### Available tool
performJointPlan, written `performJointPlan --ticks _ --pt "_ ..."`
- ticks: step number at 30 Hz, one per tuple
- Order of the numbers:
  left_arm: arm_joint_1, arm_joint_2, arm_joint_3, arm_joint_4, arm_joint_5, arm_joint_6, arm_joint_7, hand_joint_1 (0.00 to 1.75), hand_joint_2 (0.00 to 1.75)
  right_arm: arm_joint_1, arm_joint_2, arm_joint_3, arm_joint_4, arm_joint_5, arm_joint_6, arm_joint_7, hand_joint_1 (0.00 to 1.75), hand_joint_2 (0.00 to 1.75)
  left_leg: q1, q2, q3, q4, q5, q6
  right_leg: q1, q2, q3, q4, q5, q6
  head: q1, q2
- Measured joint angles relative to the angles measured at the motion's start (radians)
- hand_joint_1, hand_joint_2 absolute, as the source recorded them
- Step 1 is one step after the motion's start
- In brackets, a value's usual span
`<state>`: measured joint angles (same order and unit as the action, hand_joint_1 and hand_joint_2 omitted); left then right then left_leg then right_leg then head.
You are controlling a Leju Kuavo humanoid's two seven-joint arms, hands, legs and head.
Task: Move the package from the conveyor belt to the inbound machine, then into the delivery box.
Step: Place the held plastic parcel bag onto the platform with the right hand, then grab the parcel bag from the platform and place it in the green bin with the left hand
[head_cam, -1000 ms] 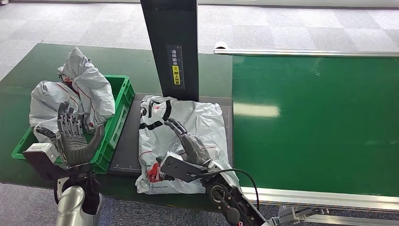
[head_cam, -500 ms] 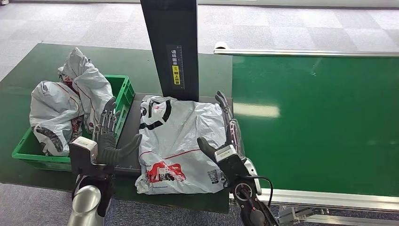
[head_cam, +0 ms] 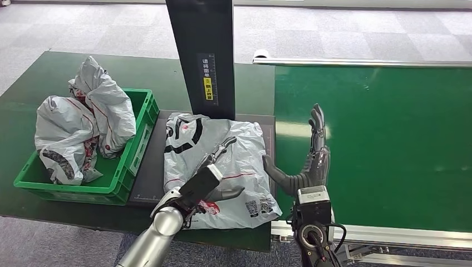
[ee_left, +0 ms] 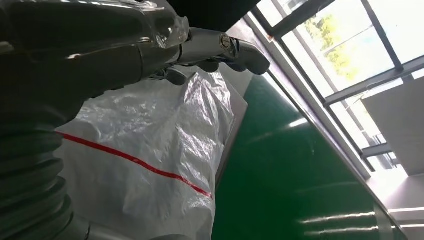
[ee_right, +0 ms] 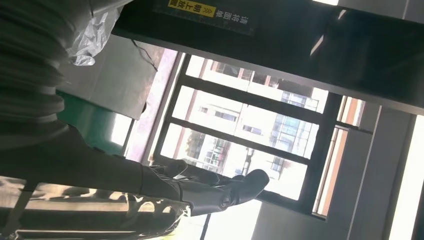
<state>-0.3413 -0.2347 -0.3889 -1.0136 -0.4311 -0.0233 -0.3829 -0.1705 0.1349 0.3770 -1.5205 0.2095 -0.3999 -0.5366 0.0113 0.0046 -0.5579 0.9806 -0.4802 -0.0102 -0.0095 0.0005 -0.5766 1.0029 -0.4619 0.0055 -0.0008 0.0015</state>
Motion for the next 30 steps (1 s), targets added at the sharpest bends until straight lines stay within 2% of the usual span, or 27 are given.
performJointPlan --ticks 6,11,23,24,25,27,28,29,30 --pt "-0.104 -0.034 -0.028 0.229 -0.009 0.007 -0.003 0.00 1.75 0.019 -0.001 -0.003 0.001 -0.016 -0.002 -0.016 0.00 1.75 0.000 0.000 0.000 0.000 0.000 0.000 0.000 0.000 0.000 0.000 0.000 0.000 0.000 0.000" --pt "-0.149 -0.055 -0.043 0.354 -0.019 0.002 0.000 0.00 1.75 0.028 -0.001 -0.003 0.003 -0.019 -0.003 -0.017 0.00 1.75 0.000 0.000 0.000 0.000 0.000 0.000 0.000 0.000 0.000 0.000 0.000 0.000 0.000 0.000" --pt "-0.195 -0.075 -0.063 0.461 -0.050 -0.001 0.013 0.03 1.75 0.032 -0.001 -0.003 0.009 -0.021 -0.003 -0.016 0.00 1.75 0.000 0.000 0.000 0.000 0.000 0.000 0.000 0.000 0.001 0.000 0.000 0.000 0.000 0.000" --pt "-0.199 -0.076 -0.069 0.470 -0.064 0.001 0.020 0.17 1.75 0.032 -0.001 -0.003 0.010 -0.022 -0.003 -0.016 0.00 1.75 0.000 0.000 0.000 0.000 0.000 0.000 0.000 0.000 0.002 0.000 0.000 0.000 0.000 0.000" --pt "-0.204 -0.079 -0.076 0.479 -0.080 0.006 0.028 0.51 1.75 0.032 -0.001 -0.003 0.011 -0.023 -0.003 -0.016 0.00 1.75 0.000 0.000 0.000 0.000 0.000 0.000 0.000 0.000 0.002 0.000 0.000 0.000 0.000 0.000" --pt "-0.212 -0.084 -0.094 0.497 -0.116 0.024 0.045 1.33 1.75 0.032 0.000 -0.003 0.013 -0.025 -0.003 -0.014 0.00 1.75 0.000 -0.001 0.000 0.000 0.000 0.000 0.000 0.000 0.002 0.000 0.000 0.000 0.000 0.000" --pt "-0.216 -0.087 -0.104 0.505 -0.136 0.037 0.054 1.62 1.75 0.032 0.000 -0.003 0.014 -0.025 -0.003 -0.014 0.00 1.75 0.000 -0.001 0.000 0.000 0.000 0.000 0.000 0.000 0.002 0.000 0.000 0.000 0.000 0.000" --pt "-0.220 -0.090 -0.115 0.513 -0.159 0.053 0.064 1.72 1.75 0.032 0.000 -0.004 0.014 -0.026 -0.003 -0.013 0.00 1.75 0.000 -0.001 0.000 0.000 0.000 0.000 0.000 0.000 0.002 0.000 0.000 0.000 0.000 0.000" --pt "-0.223 -0.093 -0.128 0.520 -0.187 0.074 0.077 1.74 1.75 0.031 0.000 -0.004 0.014 -0.026 -0.003 -0.012 0.00 1.75 0.000 -0.001 0.001 0.000 0.000 0.000 0.000 0.000 0.002 0.000 0.000 0.000 0.000 0.000"
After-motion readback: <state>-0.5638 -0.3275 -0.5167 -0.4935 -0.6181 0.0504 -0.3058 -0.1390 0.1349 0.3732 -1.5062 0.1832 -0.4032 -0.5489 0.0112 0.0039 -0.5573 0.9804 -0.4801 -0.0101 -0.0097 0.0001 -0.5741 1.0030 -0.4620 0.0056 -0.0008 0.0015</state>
